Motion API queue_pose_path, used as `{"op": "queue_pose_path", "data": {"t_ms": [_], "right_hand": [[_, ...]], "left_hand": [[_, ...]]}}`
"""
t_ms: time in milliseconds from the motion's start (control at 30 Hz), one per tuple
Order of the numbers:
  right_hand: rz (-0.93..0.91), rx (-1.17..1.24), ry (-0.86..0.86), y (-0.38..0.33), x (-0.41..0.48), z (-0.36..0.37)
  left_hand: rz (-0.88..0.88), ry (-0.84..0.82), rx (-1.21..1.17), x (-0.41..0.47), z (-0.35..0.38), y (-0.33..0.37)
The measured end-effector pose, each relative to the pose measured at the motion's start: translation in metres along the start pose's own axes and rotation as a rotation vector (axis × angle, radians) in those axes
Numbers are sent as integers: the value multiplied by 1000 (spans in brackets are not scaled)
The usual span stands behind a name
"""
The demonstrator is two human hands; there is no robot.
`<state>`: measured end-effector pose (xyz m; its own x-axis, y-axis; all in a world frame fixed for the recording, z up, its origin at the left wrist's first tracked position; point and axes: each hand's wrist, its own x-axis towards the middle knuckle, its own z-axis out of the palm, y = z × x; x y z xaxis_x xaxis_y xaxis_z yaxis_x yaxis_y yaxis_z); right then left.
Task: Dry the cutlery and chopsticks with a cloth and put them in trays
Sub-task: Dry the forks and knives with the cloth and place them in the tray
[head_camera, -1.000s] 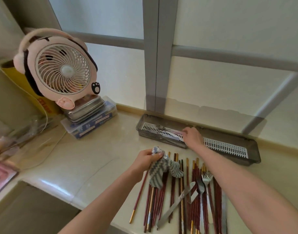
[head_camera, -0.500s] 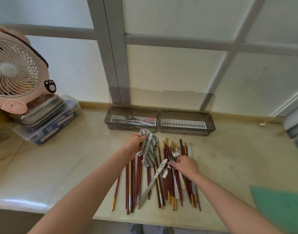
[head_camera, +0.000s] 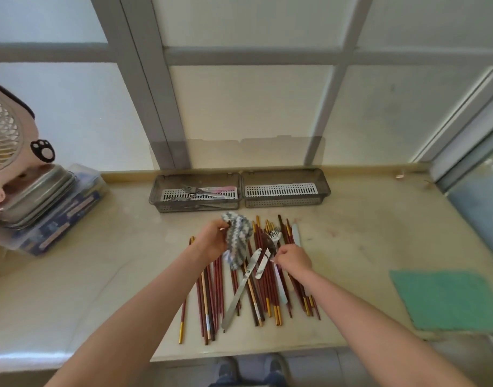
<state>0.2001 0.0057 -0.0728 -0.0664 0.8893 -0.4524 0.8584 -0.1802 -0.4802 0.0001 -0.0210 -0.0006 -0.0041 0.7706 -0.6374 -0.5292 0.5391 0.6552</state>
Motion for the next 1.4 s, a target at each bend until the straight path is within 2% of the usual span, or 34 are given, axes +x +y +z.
{"op": "queue_pose_path", "data": {"t_ms": [233, 500, 567, 633, 700, 800, 967, 1067, 1233, 1400], "right_hand": [[-14, 84, 82, -3, 5, -5], [-151, 198, 233, -32, 5, -17], [-197, 333, 177, -46, 1, -22], [-257, 600, 44, -63, -8, -30], [-333, 757, -53, -79, -19, -37], [-428, 772, -93, -100, -33, -33], [-472, 736, -40, -114, -42, -19], [-482, 710, -85, -115, -45, -15], [-449, 708, -100, -113, -50, -4], [-449, 667, -148, -122, -53, -5]], "left_hand": [[-7, -1, -106, -5, -9, 2], [58, -12, -176, -12, -19, 3], [80, -14, -164, -14, -18, 3], [109, -20, -161, -15, -18, 4], [144, -44, -158, -16, -19, 4], [203, -101, -137, -18, -19, 4], [288, -132, -77, -21, -14, 5], [307, -50, -34, -22, -12, 4], [355, 242, 154, -20, -8, 14], [431, 389, 143, -20, -14, 31]]}}
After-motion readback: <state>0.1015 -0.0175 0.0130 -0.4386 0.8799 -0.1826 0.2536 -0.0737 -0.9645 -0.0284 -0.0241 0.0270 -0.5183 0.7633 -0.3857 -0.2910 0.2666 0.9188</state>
